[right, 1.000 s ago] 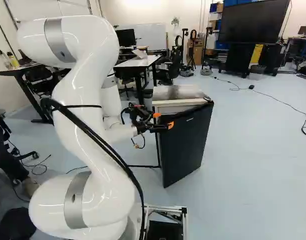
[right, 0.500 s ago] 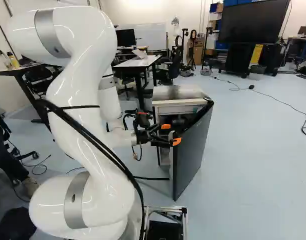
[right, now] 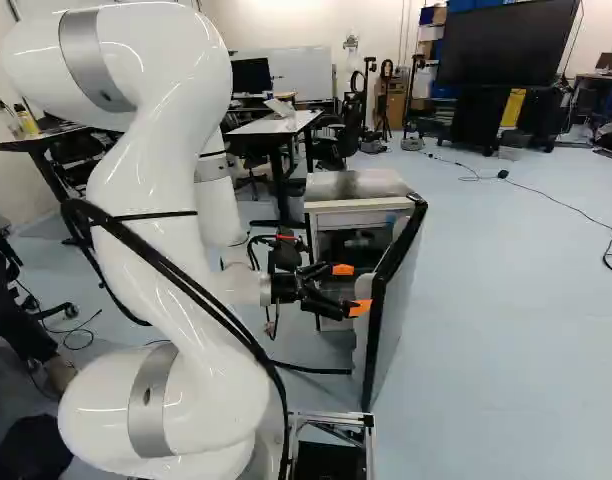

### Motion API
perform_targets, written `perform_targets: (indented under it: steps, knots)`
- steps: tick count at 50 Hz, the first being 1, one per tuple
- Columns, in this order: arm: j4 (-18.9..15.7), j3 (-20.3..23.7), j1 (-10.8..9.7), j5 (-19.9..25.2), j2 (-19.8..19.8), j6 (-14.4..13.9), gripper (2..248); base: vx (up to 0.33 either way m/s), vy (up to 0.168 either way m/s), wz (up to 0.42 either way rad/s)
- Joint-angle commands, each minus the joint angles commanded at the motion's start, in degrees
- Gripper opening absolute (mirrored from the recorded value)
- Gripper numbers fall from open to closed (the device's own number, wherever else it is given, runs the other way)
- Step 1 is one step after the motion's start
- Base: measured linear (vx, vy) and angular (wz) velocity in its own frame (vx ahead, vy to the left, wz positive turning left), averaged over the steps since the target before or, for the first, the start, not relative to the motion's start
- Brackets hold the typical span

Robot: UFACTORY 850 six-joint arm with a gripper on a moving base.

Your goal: Open the fridge door

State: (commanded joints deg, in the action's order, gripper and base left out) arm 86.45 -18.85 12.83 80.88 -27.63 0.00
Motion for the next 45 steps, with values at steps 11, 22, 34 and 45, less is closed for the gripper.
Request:
perform_targets:
  steps: [11, 22, 34, 45]
  knots:
    - [0.02, 0.02, 0.0, 1.1, 0.01, 0.0, 247, 0.0, 0.0, 0.0]
    - [0.02, -0.35, -0.62, 3.87, -0.11, 0.0, 247, 0.0, 0.0, 0.0]
    - [0.02, -1.85, -3.02, 6.6, -0.61, 0.0, 247, 0.0, 0.0, 0.0]
    - [0.04, -4.44, -6.86, 6.94, -1.52, 0.0, 247, 0.0, 0.0, 0.0]
